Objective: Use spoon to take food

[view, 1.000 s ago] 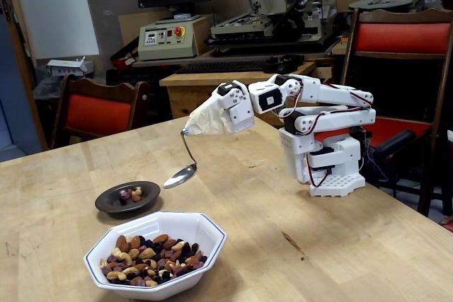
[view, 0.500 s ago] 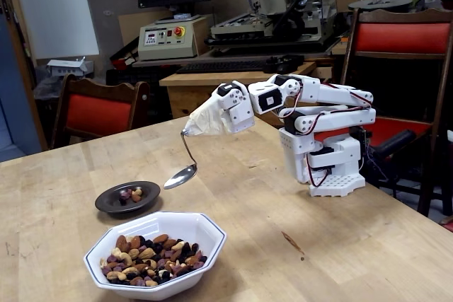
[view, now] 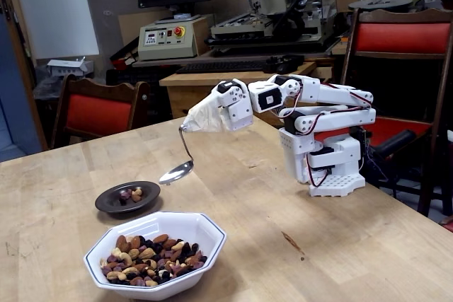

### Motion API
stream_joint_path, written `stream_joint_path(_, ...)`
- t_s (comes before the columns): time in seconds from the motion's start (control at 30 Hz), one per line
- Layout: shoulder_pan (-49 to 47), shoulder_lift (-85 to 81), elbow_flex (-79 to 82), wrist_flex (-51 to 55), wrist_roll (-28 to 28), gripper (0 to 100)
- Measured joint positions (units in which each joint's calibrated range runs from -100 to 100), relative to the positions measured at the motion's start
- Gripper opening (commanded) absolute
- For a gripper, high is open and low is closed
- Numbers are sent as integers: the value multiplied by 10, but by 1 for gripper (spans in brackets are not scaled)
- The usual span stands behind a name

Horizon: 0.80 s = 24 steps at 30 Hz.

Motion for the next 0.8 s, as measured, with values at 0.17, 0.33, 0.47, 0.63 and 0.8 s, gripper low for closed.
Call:
stream_joint_path(0.17, 0, 0, 39, -74, 0, 5)
stream_joint_path(0.33, 0, 3, 108, -122, 0, 5)
stream_joint_path(0.47, 0, 2, 127, -145, 0, 5)
stream_joint_path(0.63, 0, 2, 134, -150, 0, 5)
stream_joint_path(0.8, 0, 2, 134, -150, 0, 5)
